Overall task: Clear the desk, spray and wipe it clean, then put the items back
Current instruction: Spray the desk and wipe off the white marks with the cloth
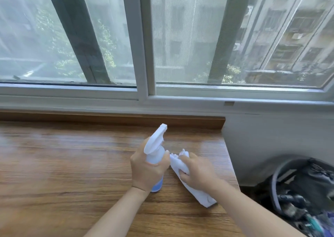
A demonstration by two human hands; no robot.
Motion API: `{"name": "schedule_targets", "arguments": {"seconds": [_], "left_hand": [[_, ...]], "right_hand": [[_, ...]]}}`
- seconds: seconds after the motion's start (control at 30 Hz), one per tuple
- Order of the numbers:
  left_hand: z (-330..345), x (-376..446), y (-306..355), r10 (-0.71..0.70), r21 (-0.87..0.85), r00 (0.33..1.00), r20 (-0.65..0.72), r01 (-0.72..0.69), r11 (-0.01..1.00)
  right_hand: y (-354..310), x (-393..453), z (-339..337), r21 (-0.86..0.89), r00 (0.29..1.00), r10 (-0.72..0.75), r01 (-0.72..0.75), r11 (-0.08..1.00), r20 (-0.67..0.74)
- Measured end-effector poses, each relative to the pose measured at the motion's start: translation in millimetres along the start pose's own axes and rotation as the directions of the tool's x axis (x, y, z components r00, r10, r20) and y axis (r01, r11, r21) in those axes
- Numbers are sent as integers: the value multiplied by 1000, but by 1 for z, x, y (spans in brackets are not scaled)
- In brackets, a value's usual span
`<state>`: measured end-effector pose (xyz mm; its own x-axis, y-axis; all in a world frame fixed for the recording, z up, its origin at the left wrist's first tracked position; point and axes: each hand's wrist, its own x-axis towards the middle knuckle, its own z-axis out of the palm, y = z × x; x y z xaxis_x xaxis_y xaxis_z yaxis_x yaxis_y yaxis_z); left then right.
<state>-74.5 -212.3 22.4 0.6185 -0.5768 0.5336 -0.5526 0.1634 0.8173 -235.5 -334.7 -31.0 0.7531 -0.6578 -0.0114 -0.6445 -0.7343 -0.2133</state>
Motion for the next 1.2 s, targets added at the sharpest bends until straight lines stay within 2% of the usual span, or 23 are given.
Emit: {"name": "schedule_targets", "arguments": {"seconds": [0.07, 0.13, 0.2, 0.27, 0.37, 0.5, 0.6, 0.8, 0.9, 1.2], "left_hand": [[-6, -4, 7, -13, -8, 999, 36, 13, 1000], [-19, -8, 17, -87, -2, 990, 111, 88, 996], [-33, -7, 22, -183, 107, 965, 188, 165, 980], [-46, -5, 23, -212, 267, 944, 252, 143, 953], [-55, -3, 25, -300, 348, 900, 317, 184, 919], [-50, 2, 23, -395, 366, 882, 257, 290, 884], [-32, 28, 17, -426, 359, 876, 226, 332, 873], [24, 92, -13, -384, 380, 905, 182, 296, 876], [45, 118, -21, -400, 407, 895, 196, 297, 864], [69, 145, -37, -408, 382, 893, 190, 316, 869]], "right_hand": [[5, -13, 0, -18, 997, 59, -60, 998, -54], [7, -26, -4, -20, 985, 145, -147, 989, -91], [6, -36, -6, 8, 963, 234, -235, 972, -137], [0, -45, -5, 15, 934, 285, -288, 957, -215], [-2, -51, 3, -3, 889, 323, -343, 939, -323], [-12, -56, 7, 32, 855, 427, -437, 899, -294], [-18, -59, 16, 9, 866, 422, -436, 900, -268], [-17, -57, 25, 14, 875, 415, -426, 905, -248], [-16, -56, 24, 31, 870, 426, -433, 901, -249], [-14, -61, 19, 106, 856, 431, -419, 902, -286]]}}
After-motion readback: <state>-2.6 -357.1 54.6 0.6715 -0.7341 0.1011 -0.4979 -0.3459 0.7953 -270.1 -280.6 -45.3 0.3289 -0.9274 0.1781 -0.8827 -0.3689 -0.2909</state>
